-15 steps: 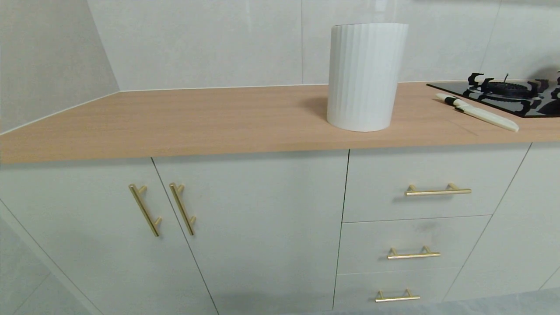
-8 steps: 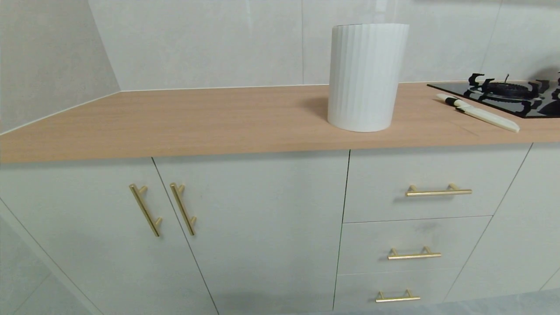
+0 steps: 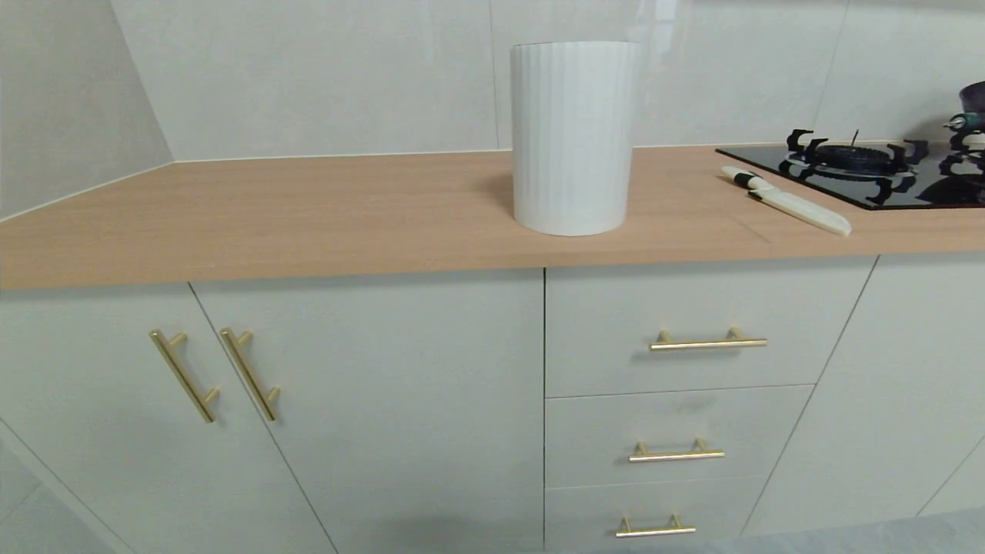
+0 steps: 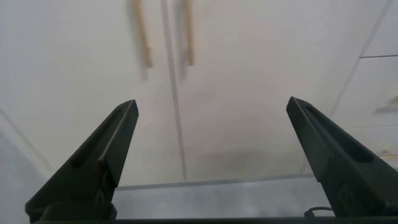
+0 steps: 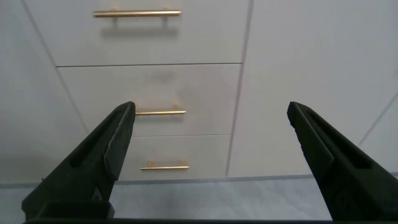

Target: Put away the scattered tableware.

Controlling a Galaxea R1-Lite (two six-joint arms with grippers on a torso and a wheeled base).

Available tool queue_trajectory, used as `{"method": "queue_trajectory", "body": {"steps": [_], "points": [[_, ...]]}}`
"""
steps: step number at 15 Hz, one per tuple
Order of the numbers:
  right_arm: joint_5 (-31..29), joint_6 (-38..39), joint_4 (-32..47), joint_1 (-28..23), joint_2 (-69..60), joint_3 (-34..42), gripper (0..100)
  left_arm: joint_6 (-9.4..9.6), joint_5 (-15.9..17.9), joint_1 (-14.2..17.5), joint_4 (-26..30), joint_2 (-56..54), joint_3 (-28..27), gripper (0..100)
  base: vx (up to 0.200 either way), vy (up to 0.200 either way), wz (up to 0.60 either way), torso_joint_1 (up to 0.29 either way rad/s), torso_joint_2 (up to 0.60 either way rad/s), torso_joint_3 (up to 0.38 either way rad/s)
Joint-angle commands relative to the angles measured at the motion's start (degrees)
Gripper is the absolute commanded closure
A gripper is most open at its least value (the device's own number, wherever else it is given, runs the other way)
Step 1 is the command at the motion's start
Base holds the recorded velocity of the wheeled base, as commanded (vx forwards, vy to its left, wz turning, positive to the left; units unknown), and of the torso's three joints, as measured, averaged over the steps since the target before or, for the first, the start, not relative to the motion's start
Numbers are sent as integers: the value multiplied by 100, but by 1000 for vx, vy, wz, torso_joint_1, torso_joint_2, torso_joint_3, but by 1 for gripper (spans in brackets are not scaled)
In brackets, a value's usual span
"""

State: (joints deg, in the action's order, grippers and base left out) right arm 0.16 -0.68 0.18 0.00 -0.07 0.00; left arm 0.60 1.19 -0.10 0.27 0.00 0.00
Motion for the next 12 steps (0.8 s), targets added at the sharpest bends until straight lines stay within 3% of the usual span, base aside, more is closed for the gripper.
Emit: {"method": "queue_trajectory", "body": {"steps": [1,8,12], "points": [[2,-2,-1,0,7,0,0,2,-5,1,0,9,0,0,0,0,0,0,0,0],[2,-2,-1,0,7,0,0,-16,4,1,0,0,0,0,0,0,0,0,0,0],[2,-2,-1,0,7,0,0,-25,4,1,0,9,0,0,200,0,0,-1,2,4]]}}
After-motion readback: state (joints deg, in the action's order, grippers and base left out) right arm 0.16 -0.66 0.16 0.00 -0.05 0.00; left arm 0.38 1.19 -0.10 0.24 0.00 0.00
